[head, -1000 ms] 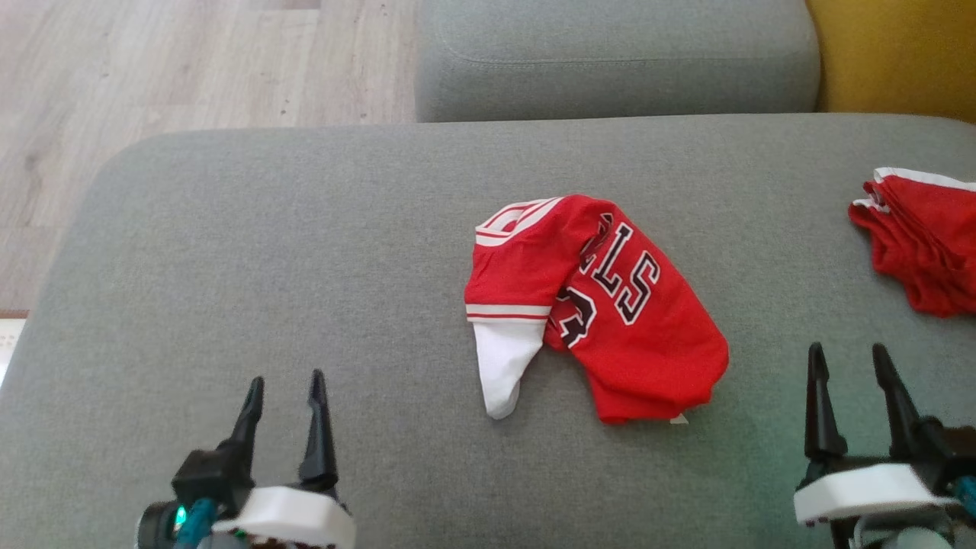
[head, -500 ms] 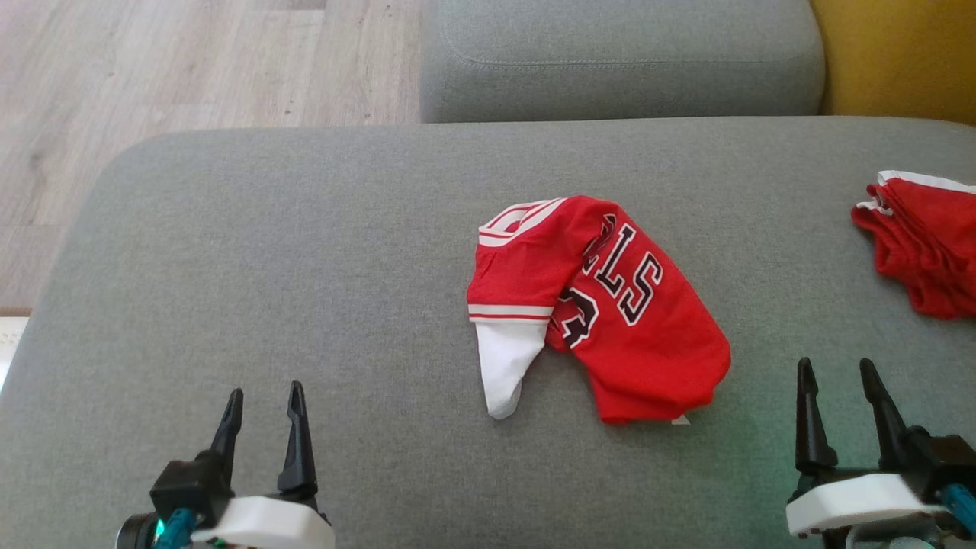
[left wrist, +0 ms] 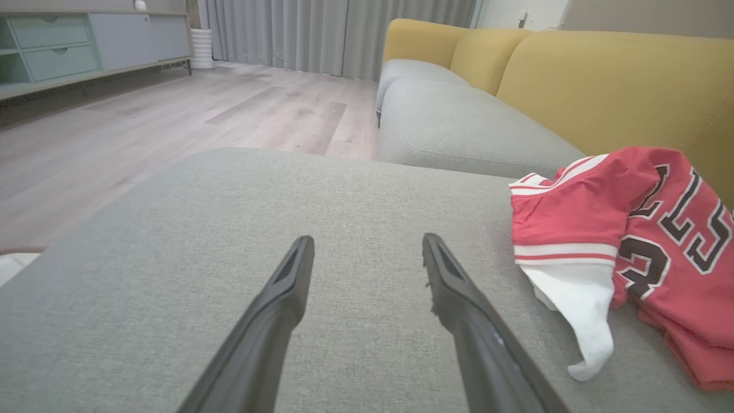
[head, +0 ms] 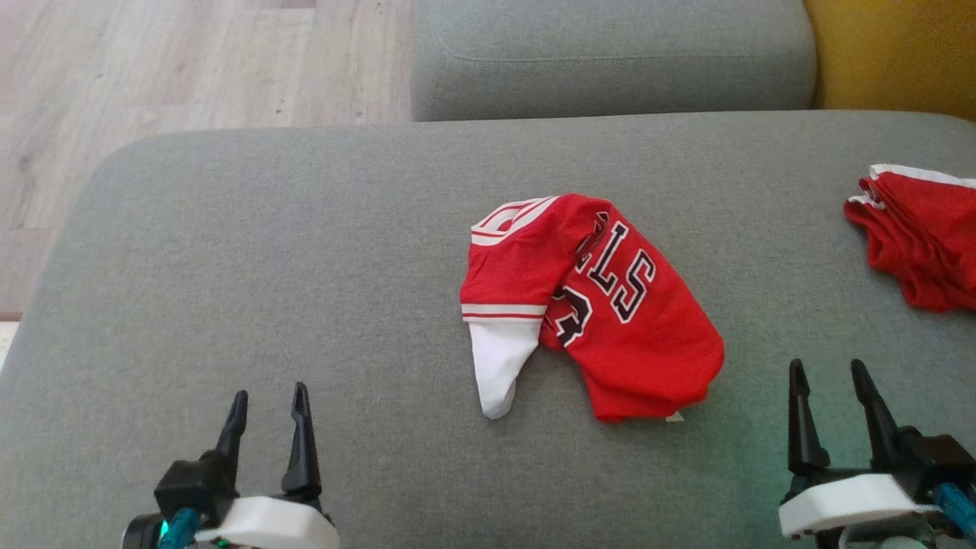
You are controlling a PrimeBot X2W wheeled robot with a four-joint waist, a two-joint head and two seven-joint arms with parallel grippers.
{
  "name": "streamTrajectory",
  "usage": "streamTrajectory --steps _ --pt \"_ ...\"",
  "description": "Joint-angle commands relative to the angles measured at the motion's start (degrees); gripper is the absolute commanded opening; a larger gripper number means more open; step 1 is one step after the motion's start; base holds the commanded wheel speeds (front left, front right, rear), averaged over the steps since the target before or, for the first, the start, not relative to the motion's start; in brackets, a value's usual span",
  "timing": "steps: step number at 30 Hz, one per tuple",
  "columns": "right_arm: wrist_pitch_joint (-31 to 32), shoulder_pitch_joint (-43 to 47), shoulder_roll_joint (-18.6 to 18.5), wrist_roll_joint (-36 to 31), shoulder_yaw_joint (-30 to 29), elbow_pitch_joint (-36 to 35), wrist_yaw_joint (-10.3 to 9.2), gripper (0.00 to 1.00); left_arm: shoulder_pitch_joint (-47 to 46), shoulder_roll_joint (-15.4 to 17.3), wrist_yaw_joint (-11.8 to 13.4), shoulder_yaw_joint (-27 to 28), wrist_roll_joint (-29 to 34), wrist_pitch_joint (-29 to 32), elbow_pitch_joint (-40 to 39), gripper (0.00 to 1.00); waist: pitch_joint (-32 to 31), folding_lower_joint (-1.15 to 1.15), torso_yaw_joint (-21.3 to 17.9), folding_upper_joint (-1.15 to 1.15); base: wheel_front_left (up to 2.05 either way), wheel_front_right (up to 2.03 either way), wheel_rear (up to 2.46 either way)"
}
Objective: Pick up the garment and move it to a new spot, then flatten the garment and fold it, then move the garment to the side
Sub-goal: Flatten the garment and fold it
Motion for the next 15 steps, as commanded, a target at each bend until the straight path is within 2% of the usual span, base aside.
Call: streamTrajectory --steps 1,5,8,10,15 --pt "-0.6 -2.1 -0.4 0.0 1.9 -1.7 0.39 1.0 -2.8 0.0 0.0 0.8 -0.9 -0.7 -1.8 1.0 0.3 0.0 -0.6 0.0 0.0 0.0 0.0" --pt "-0.6 -3.2 -0.4 -0.2 3.2 -2.8 0.39 1.0 -5.7 0.0 -0.6 -4.5 -4.9 -0.7 -0.3 1.0 2.2 0.0 -2.3 0.0 0.0 0.0 0.0" --pt "-0.6 -4.0 -0.4 -0.1 4.4 -3.7 0.39 1.0 -9.9 0.0 -1.1 -10.6 -12.2 2.4 5.1 1.0 3.7 0.0 -3.8 0.0 0.0 0.0 0.0" --pt "-0.6 -4.4 -0.4 0.0 5.3 -4.1 0.39 1.0 -13.2 0.0 -0.5 -13.8 -17.6 4.8 9.0 1.0 4.9 0.0 -4.9 0.0 0.0 0.0 0.0" --pt "-0.6 -5.6 -0.4 0.2 6.5 -4.0 0.39 1.0 -20.9 0.0 -0.5 -20.7 -25.2 7.2 18.0 1.0 6.3 0.0 -7.6 0.0 0.0 0.0 0.0"
